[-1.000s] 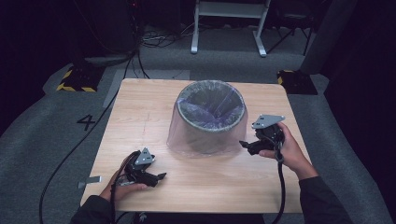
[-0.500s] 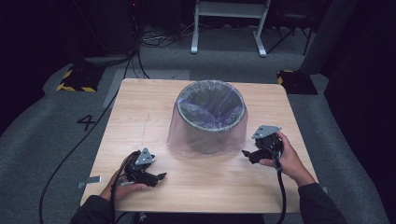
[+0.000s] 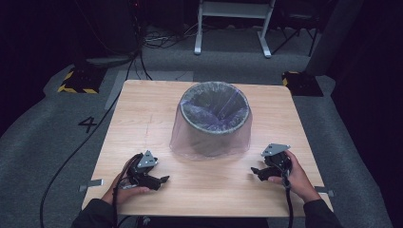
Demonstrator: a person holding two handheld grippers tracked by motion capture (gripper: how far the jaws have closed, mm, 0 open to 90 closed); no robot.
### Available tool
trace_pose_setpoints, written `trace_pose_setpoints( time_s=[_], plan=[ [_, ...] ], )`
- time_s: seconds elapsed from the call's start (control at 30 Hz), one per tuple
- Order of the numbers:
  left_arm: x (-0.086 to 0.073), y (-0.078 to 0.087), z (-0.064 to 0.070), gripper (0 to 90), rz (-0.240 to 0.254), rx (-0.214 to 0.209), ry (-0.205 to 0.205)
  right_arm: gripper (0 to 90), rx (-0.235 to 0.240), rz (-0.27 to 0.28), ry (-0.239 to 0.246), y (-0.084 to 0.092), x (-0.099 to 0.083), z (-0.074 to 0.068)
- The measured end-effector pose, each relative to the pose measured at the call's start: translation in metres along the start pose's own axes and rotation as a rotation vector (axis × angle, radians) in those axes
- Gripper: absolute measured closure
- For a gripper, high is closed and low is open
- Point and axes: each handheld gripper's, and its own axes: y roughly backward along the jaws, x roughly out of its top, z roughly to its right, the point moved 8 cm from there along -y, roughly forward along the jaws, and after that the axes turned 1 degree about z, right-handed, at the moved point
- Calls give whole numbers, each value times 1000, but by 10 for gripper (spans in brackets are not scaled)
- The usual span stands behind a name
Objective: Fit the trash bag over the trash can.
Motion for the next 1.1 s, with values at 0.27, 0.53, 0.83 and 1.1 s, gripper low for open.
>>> trace_pose_setpoints(
  time_s=[0.27,0.53,0.83,1.1],
  plan=[
    [0,0,0,145,0,0,0,164,33,99,-151,7,-35,2],
    [0,0,0,147,-1,6,1,160,-18,173,-231,20,-59,10],
    [0,0,0,148,-1,5,1,138,-18,170,-234,19,-58,11],
    [0,0,0,148,0,2,0,130,-18,167,-234,18,-57,12]
  ],
)
